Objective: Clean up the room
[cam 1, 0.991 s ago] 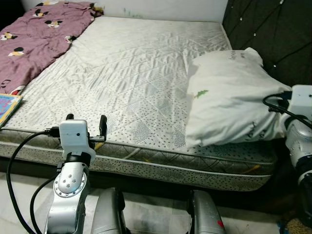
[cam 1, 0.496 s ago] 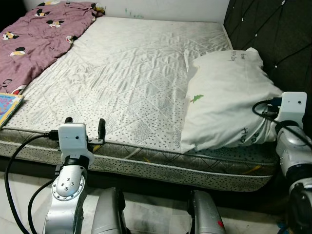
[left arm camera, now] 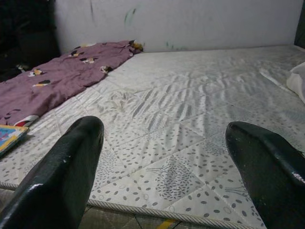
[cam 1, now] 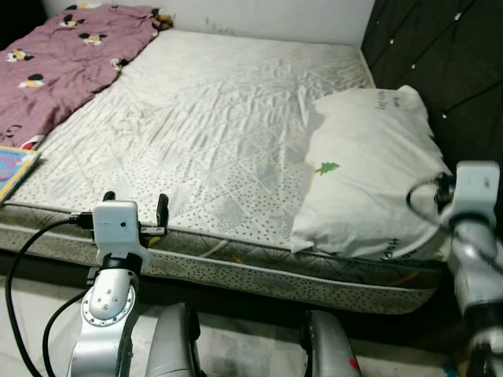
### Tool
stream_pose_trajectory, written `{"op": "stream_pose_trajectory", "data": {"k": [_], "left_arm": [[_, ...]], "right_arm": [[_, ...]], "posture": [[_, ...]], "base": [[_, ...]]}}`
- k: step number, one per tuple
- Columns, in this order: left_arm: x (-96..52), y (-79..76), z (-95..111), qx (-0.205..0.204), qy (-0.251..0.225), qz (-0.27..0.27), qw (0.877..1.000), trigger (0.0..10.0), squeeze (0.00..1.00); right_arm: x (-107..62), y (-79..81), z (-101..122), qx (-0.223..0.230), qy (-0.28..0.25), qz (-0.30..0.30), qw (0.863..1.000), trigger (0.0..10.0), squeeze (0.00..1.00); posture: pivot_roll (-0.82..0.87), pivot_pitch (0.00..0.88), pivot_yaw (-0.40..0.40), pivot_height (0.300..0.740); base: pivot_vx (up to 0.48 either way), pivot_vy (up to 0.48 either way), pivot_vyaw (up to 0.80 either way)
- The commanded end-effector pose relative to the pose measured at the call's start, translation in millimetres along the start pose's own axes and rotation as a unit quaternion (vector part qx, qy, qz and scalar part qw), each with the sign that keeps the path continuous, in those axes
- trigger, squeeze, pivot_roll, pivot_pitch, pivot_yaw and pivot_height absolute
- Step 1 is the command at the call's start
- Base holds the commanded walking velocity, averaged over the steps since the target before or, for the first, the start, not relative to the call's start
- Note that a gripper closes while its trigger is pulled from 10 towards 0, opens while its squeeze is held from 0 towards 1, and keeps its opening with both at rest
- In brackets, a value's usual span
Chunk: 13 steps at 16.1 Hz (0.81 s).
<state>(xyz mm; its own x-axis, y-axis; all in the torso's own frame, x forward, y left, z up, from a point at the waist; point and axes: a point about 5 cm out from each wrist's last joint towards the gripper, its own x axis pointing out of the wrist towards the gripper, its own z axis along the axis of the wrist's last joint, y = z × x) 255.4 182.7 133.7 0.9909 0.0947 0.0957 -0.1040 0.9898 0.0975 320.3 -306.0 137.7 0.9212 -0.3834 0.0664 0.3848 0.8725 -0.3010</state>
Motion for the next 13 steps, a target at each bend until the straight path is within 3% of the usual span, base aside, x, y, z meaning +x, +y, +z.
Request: {"op": "stream_pose_trajectory", "data": {"k": [1,3,6,7,13], "left_arm": [[-1.3,1.2,3.4,0.004,-0.006,0.001,1.000,10.0,0.00],[-3.8,2.4,5.3,0.005,-0.008,0.003,1.000,10.0,0.00],[-5.1,2.4,6.4,-0.002,-0.012,0.008,1.000,10.0,0.00],[-6.3,2.2,3.0,-0.009,-0.003,0.015,1.000,10.0,0.00],[-13.0,0.6,-6.1,-0.008,0.013,0.026,1.000,10.0,0.00]], "right_arm": [[0.7,-0.8,15.3,0.007,-0.030,-0.011,0.999,10.0,1.00],[-25.9,18.1,22.1,0.033,-0.059,0.012,0.998,10.0,1.00],[-46.2,41.0,26.3,0.064,-0.069,0.048,0.994,10.0,1.00],[-60.8,56.0,28.4,0.082,-0.079,0.066,0.991,10.0,1.00],[-103.9,100.0,27.3,0.160,-0.036,0.152,0.975,10.0,1.00]], "posture": [[-0.07,0.000,-0.014,0.560],[-0.08,0.000,-0.011,0.560],[-0.08,0.000,-0.011,0.560],[-0.08,0.000,-0.010,0.560],[-0.09,0.000,0.003,0.560]], "base": [[0.000,0.000,0.00],[0.000,0.000,0.00],[0.000,0.000,0.00],[0.000,0.000,0.00],[0.000,0.000,0.00]]}}
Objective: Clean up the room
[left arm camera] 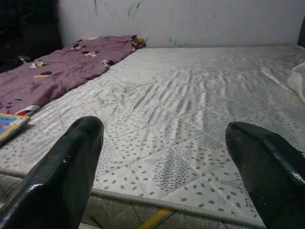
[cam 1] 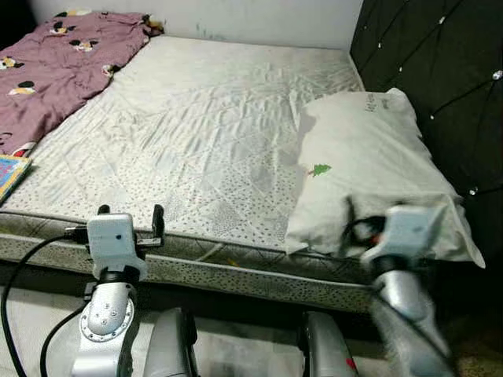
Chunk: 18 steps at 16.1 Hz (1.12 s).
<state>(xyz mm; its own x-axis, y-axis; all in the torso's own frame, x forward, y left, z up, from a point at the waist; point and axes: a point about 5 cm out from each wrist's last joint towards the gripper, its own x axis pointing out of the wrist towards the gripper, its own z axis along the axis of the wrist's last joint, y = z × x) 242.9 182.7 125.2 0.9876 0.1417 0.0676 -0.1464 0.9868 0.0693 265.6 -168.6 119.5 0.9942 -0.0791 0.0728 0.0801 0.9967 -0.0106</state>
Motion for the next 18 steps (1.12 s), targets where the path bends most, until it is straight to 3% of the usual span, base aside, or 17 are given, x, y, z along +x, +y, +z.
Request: {"op": "stream_pose_trajectory", "data": {"k": [1,3,4,5,9,18], "left_arm": [[0.2,-0.3,-0.4,0.003,0.000,0.004,1.000,10.0,0.00],[-1.9,-9.1,-4.6,-0.004,0.008,-0.010,1.000,10.0,0.00],[-1.6,-10.1,-2.7,-0.005,0.006,-0.011,1.000,10.0,0.00],[-1.2,-10.5,-1.7,-0.006,0.004,-0.012,1.000,10.0,0.00],[3.2,-11.6,1.2,-0.008,-0.003,-0.015,1.000,10.0,0.00],[4.6,-12.8,1.9,-0.012,-0.003,-0.016,1.000,10.0,0.00]], "right_arm": [[-1.0,-1.2,5.7,0.006,-0.005,0.002,1.000,10.0,1.00],[-2.6,10.9,3.4,0.020,0.006,0.031,0.999,10.0,1.00],[-2.7,15.6,10.3,0.023,-0.003,0.047,0.999,10.0,0.04],[-2.8,17.3,15.0,0.025,-0.015,0.056,0.998,10.0,0.00],[10.8,17.6,31.5,0.042,-0.030,0.045,0.998,10.0,0.00],[14.0,14.6,28.5,0.031,-0.017,0.037,0.999,10.0,0.00]], "posture": [[-0.09,0.000,0.003,0.560],[-0.09,0.000,0.004,0.560],[-0.09,0.000,0.005,0.560],[-0.09,0.000,0.006,0.560],[-0.09,0.000,-0.003,0.600],[-0.09,0.000,-0.004,0.690]], "base": [[0.000,0.000,0.00],[0.000,0.000,0.00],[0.000,0.000,0.00],[0.000,0.000,0.00],[0.000,0.000,0.00],[0.000,0.000,0.00]]}}
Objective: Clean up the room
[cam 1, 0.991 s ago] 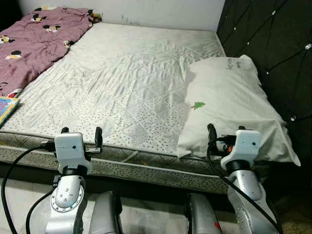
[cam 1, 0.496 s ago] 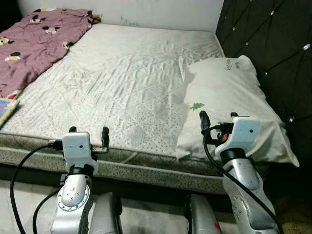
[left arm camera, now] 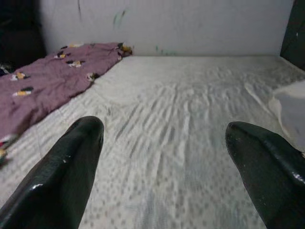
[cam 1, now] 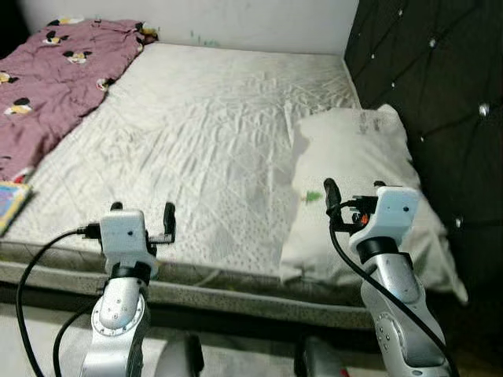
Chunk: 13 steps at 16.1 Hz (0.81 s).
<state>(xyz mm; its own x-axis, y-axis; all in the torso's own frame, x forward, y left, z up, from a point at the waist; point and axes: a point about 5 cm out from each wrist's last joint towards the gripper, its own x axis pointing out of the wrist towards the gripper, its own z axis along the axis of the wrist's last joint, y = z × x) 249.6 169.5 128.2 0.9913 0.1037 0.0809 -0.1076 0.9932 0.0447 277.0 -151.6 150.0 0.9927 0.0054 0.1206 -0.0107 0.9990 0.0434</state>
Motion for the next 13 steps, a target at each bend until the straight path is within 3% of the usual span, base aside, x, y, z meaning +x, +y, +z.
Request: {"op": "stream_pose_trajectory", "data": {"k": [1,5,13], "left_arm": [[-0.1,0.7,-1.9,0.000,0.006,0.003,1.000,10.0,0.00],[0.8,-0.5,-2.1,-0.009,0.009,0.001,1.000,10.0,0.00],[0.4,-5.0,-2.6,-0.025,0.012,-0.012,1.000,10.0,0.00]], "right_arm": [[1.6,-3.6,-1.4,-0.001,0.007,-0.007,1.000,10.0,0.00],[1.2,-5.8,-4.9,0.000,0.016,-0.013,1.000,10.0,0.00],[0.1,-10.0,-17.1,0.012,0.049,-0.029,0.998,10.0,0.00]], "posture": [[-0.09,0.000,-0.003,0.700],[-0.08,0.000,-0.005,0.740],[-0.08,0.000,-0.010,0.740]], "base": [[0.000,0.000,0.00],[0.000,0.000,0.00],[0.000,0.000,0.00]]}}
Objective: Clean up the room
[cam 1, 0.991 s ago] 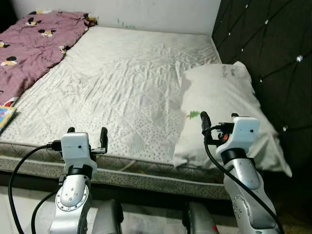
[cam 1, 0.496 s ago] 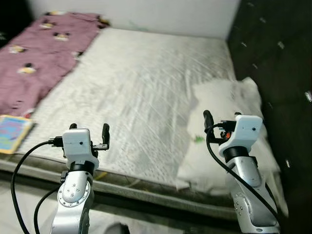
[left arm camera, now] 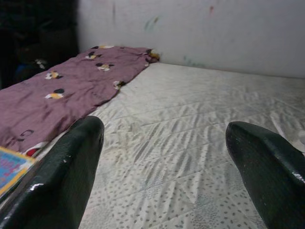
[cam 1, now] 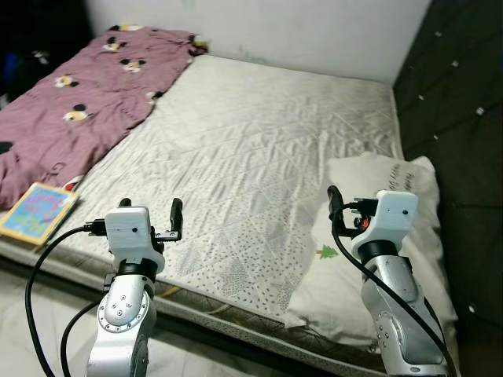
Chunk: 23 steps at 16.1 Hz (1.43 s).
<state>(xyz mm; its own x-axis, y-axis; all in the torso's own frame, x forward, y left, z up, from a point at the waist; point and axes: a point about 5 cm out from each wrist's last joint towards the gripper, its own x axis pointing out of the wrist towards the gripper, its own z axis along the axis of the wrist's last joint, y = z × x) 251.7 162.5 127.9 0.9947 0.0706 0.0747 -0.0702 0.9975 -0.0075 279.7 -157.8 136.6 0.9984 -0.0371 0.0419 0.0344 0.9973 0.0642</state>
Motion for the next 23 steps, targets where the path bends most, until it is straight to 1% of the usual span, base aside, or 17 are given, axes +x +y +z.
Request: {"op": "stream_pose_trajectory", "data": {"k": [1,6,11,14,19,23], "left_arm": [[-0.7,2.5,-2.3,0.002,0.009,0.006,1.000,10.0,0.00],[0.3,2.4,-2.7,-0.006,0.010,0.004,1.000,10.0,0.00],[0.4,2.3,-2.6,-0.007,0.011,0.004,1.000,10.0,0.00],[0.2,2.5,-2.8,-0.007,0.012,0.004,1.000,10.0,0.00],[1.2,2.2,-3.4,-0.007,0.012,0.004,1.000,10.0,0.00],[1.6,2.5,-3.9,-0.009,0.015,0.005,1.000,10.0,0.00]], "right_arm": [[-0.7,-3.7,-4.3,0.001,0.012,-0.006,1.000,10.0,0.00],[0.0,-4.8,-6.1,0.002,0.019,-0.008,1.000,10.0,0.00],[-0.7,-4.4,-8.4,0.002,0.023,-0.006,1.000,10.0,0.00],[-1.2,-3.9,-9.6,0.002,0.025,-0.004,1.000,10.0,0.00],[0.4,-3.9,-10.7,0.002,0.027,-0.002,1.000,10.0,0.00],[0.5,-3.0,-12.5,0.002,0.030,0.002,1.000,10.0,0.00]], "posture": [[-0.08,0.000,-0.010,0.740],[-0.09,0.000,-0.011,0.740],[-0.09,0.000,-0.011,0.740],[-0.09,0.000,-0.011,0.740],[-0.08,0.000,-0.014,0.740],[-0.08,0.000,-0.013,0.740]], "base": [[0.000,0.000,0.00],[0.000,0.000,0.00],[0.000,0.145,-0.73],[0.000,0.326,-0.66],[0.000,0.461,-0.57],[0.000,0.480,-0.11]]}}
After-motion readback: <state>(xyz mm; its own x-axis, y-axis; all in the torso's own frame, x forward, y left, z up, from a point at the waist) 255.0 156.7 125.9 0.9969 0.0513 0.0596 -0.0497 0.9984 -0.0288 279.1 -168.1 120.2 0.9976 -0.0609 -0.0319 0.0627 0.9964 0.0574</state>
